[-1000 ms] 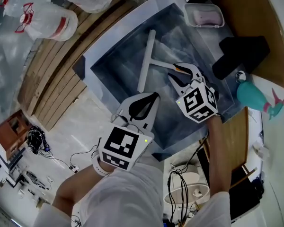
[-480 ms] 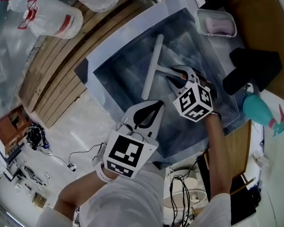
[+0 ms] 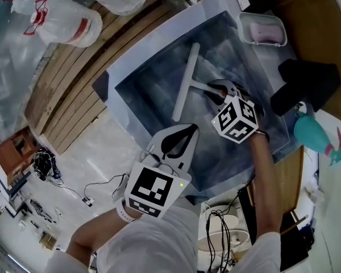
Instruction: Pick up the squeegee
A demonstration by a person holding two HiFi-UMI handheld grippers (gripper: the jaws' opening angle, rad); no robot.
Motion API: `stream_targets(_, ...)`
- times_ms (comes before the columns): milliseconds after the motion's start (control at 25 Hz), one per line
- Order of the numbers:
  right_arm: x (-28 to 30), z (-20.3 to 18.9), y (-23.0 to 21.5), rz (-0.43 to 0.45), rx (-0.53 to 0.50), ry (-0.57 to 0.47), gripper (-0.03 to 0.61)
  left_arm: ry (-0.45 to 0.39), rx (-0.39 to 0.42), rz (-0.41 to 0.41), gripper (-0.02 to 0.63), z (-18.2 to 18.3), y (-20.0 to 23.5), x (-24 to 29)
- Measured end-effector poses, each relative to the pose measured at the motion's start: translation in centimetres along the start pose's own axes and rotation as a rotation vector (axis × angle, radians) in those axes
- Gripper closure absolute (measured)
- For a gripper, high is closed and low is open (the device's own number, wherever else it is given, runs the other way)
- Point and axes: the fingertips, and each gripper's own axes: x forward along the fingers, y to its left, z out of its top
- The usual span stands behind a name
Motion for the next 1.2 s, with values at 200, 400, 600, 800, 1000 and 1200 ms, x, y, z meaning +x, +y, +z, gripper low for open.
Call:
stream_targets(200, 0.0, 0.0, 0.1, 0.019, 0.029, -0.002, 0.511, -0.009, 0.005, -0.004, 0.615, 0.2, -0.5, -0.3)
stream_targets(400, -0.1, 0.0, 0.2, 0.019, 0.015, 0.018, 0.514, -0.016, 0.011, -0.002, 0.615, 0.3, -0.6, -0.6)
stream_targets(600, -0.6, 0.7, 0.6, -0.001, 0.011, 0.010, 0.514, -0.020, 0.017, -0.004, 0.615, 0.4, -0.7, -1.2)
stream_targets(800, -1.9, 1.9, 0.7, -0.054, 0.032, -0.015, 0.514, -0.033, 0.036, -0.014, 0.615, 0.7, -1.1, -2.4)
stream_targets(1000, -4.2, 3.7, 0.8, -0.111, 0.042, -0.040, 0.515, -0.052, 0.057, -0.023, 0.615, 1.2, -1.6, -4.1)
stream_targets(1200, -7.2, 6.4, 0.8, -0.183, 0.055, -0.080, 0.515, -0.077, 0.085, -0.037, 0.615, 1.8, -2.5, -6.5)
